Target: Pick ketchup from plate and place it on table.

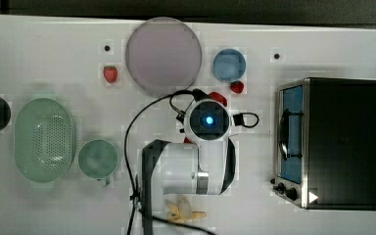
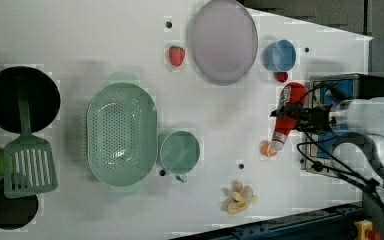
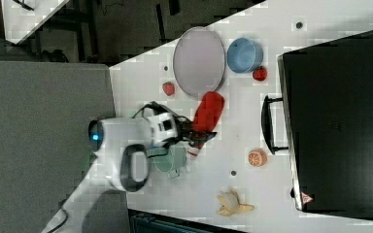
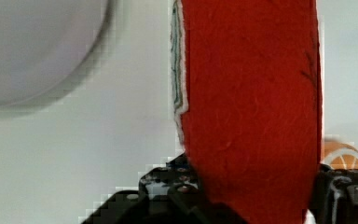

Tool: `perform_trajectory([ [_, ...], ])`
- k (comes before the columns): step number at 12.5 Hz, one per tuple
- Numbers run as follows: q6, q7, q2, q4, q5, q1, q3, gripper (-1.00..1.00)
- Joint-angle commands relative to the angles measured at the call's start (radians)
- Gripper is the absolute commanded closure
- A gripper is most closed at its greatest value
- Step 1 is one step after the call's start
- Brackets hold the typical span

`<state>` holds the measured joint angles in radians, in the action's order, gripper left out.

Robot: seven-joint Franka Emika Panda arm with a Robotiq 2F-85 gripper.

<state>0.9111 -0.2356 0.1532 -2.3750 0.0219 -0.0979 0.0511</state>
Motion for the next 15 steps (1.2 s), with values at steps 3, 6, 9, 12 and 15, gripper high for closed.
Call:
perform_trajectory([
  [3,0.127,0.046,0.056,-0.055,-0.001,-0.007,-0.006,-0.70],
  [6,0.134,0.046,0.029,-0.049,-0.001,-0.006,-0.006,-1.00],
  [9,0.085,0.052,-0.066,0.004,-0.002,-0.006,-0.006,-1.00],
  [12,-0.156,0.065,-0.158,0.120,-0.003,-0.007,-0.006,-1.00],
  [15,-0.370,0.158,-0.206,0.304,-0.016,-0.005,-0.005,-1.00],
])
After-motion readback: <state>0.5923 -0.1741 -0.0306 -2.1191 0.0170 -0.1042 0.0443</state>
